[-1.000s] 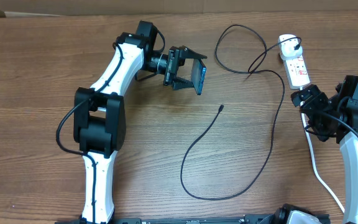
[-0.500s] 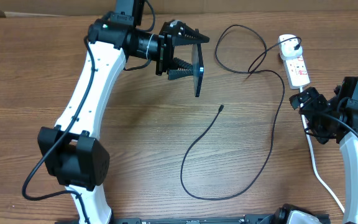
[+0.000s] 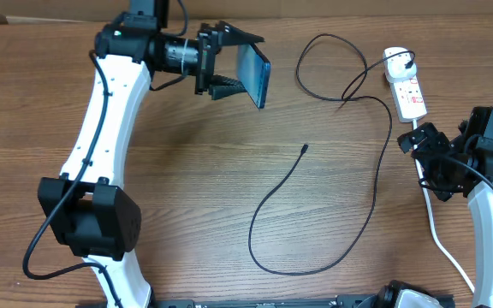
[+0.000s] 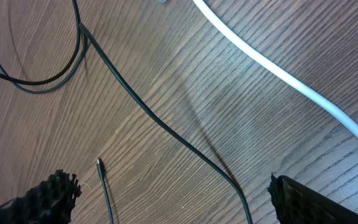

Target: Plug charger to phone and switch on socket

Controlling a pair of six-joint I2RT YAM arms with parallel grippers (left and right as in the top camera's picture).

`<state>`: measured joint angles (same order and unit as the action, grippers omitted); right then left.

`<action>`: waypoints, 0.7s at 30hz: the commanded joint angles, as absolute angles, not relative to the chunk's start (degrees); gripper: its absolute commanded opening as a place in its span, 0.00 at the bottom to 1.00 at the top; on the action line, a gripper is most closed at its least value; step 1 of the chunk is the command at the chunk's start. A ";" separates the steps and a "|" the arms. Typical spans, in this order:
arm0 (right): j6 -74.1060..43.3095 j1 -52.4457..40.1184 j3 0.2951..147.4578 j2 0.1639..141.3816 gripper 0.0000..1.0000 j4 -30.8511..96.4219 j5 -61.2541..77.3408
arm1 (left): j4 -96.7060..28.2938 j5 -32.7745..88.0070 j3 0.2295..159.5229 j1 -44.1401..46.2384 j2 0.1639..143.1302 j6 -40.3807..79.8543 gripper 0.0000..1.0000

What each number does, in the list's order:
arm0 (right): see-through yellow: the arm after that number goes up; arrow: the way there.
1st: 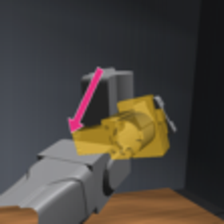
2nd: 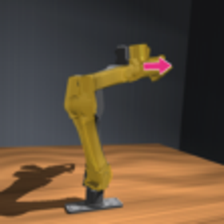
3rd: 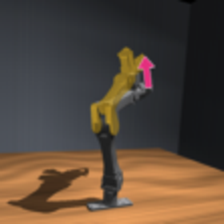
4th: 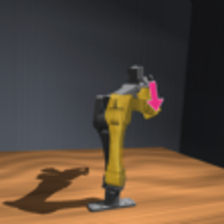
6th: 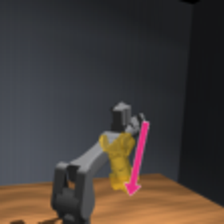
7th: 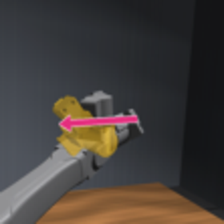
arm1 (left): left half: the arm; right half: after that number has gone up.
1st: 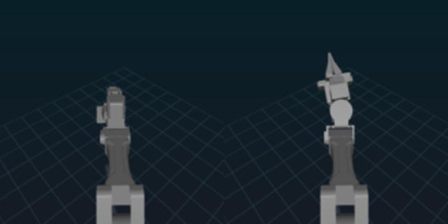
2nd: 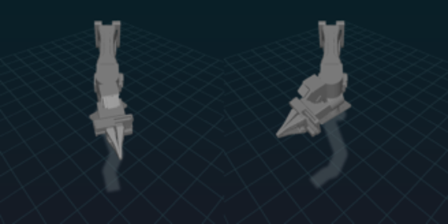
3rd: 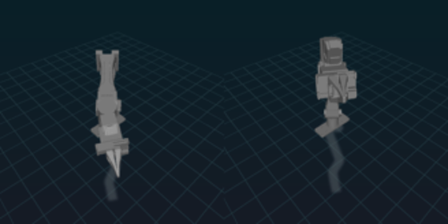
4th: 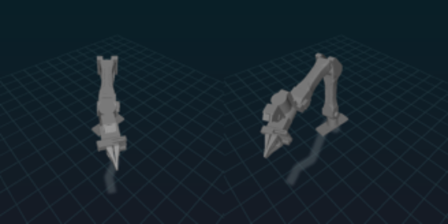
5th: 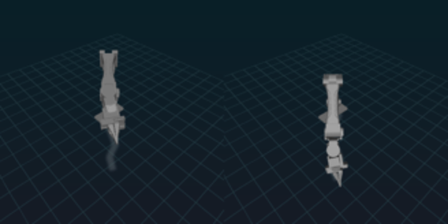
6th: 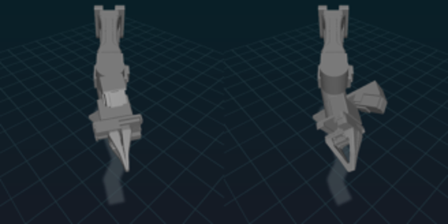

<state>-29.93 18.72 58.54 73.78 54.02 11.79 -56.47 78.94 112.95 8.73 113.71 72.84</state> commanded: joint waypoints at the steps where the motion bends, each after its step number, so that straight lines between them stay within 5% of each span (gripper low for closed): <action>1: -29.54 18.87 59.20 73.76 1.00 53.91 12.08 | -54.76 79.50 113.40 8.25 112.49 82.43 0.65; 21: -29.54 18.87 59.22 73.76 1.00 53.91 12.08 | -48.66 81.08 113.40 8.25 112.49 84.82 0.65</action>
<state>-29.95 18.72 58.54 73.78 54.06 11.81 -49.32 78.41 112.92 8.21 113.71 84.12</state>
